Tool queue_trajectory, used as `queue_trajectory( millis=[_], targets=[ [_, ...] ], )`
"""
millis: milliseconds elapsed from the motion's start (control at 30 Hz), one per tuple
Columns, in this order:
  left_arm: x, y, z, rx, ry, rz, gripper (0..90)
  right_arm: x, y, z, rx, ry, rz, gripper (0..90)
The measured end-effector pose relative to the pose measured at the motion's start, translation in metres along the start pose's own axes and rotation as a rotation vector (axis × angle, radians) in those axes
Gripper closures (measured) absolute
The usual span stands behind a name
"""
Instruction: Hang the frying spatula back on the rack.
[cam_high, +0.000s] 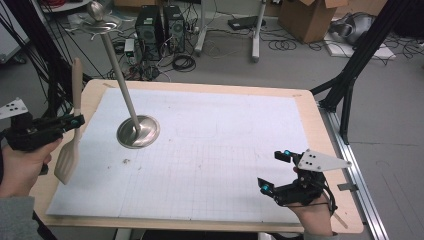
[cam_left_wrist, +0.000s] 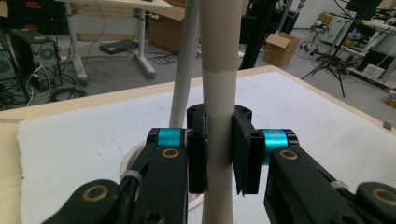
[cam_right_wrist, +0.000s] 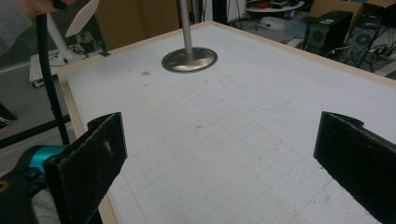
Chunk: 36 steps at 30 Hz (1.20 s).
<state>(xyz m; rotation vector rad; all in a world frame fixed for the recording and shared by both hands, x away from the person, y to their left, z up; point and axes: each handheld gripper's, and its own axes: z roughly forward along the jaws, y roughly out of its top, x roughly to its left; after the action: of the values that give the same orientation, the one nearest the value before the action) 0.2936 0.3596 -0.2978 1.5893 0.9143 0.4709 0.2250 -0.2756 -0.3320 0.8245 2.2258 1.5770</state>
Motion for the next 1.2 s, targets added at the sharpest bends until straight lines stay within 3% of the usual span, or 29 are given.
queue_trajectory(
  millis=[600,1200],
  targets=[
    [0.007,0.027,-0.005,-0.019,-0.011,0.036,77.6,-0.002,-0.003,-0.001,0.003,-0.001,0.012,1.5],
    [0.012,0.052,-0.008,-0.058,-0.042,0.004,77.7,-0.005,-0.004,-0.004,-0.003,-0.004,0.020,1.4]
  ],
)
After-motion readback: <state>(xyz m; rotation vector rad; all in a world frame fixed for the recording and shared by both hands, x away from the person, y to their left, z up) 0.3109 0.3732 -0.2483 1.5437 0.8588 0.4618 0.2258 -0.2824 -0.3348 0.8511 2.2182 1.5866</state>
